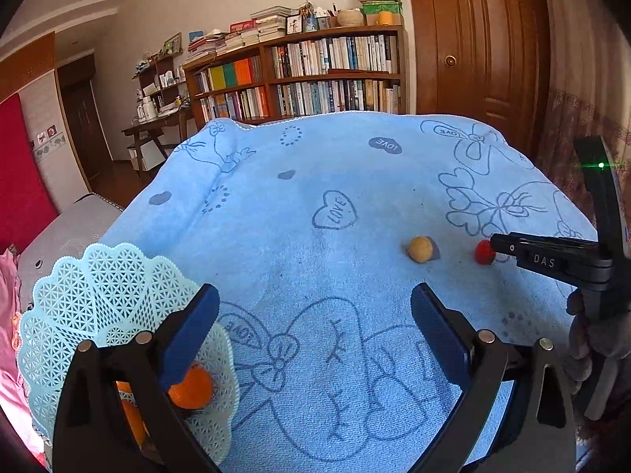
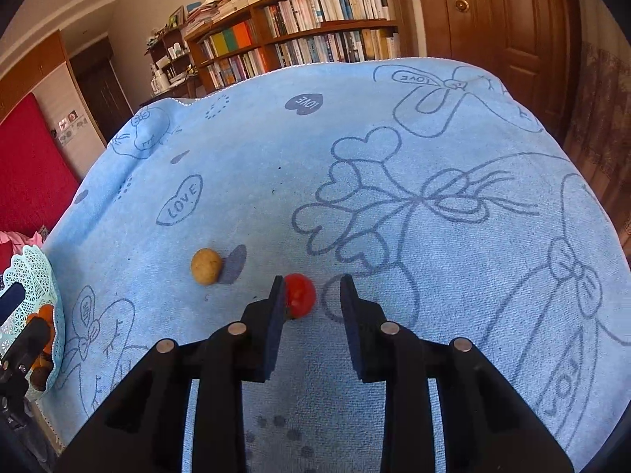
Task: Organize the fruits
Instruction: 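Move the right gripper to the second red tomato and close on it, then grasp the tan round fruit with the left gripper while the right gripper holds the tomato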
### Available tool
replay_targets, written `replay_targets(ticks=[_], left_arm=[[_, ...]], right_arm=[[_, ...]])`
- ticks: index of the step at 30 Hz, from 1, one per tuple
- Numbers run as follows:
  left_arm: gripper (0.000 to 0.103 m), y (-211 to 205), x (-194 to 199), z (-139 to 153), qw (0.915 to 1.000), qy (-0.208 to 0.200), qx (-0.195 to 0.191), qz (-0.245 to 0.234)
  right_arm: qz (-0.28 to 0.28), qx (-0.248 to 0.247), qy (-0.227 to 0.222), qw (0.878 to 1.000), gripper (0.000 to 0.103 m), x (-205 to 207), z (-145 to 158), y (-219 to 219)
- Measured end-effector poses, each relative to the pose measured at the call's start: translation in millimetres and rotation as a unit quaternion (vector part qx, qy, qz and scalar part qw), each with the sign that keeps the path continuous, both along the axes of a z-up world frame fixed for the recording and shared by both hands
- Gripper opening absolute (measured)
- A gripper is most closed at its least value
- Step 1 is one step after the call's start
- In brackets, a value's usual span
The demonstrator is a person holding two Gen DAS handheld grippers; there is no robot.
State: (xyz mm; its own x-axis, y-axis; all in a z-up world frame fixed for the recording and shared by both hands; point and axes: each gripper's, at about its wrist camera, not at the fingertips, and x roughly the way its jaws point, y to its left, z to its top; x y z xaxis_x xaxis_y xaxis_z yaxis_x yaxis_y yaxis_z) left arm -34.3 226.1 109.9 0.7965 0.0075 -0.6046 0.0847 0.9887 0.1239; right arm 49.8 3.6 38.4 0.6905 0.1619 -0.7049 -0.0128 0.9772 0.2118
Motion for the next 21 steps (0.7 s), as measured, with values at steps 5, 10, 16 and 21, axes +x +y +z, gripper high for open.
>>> replay_targets(ticks=[5,10,16,21], left_arm=[[0.099,-24.3,24.4,-13.5,0.9997,0.019,0.002,-0.014],[0.099,-45.2,52.5,-30.3,0.9983,0.049,-0.013,-0.028],[0.089,-70.3,77.7,-44.3,0.9967,0.064,-0.009,-0.048],[0.071,-83.6,96.3,-53.8,0.9944,0.082,-0.014,-0.065]], right_arm=[[-0.01,-0.01,-0.017,1.0,0.028,-9.4,2.5,-5.6],[-0.017,-0.001,-0.013,1.0,0.028,-10.4,-2.1,-12.8],[-0.015,0.007,-0.007,1.0,0.028,-8.7,-6.1,-15.1],[-0.016,0.018,0.0,1.0,0.029,-8.1,-10.0,-16.3]])
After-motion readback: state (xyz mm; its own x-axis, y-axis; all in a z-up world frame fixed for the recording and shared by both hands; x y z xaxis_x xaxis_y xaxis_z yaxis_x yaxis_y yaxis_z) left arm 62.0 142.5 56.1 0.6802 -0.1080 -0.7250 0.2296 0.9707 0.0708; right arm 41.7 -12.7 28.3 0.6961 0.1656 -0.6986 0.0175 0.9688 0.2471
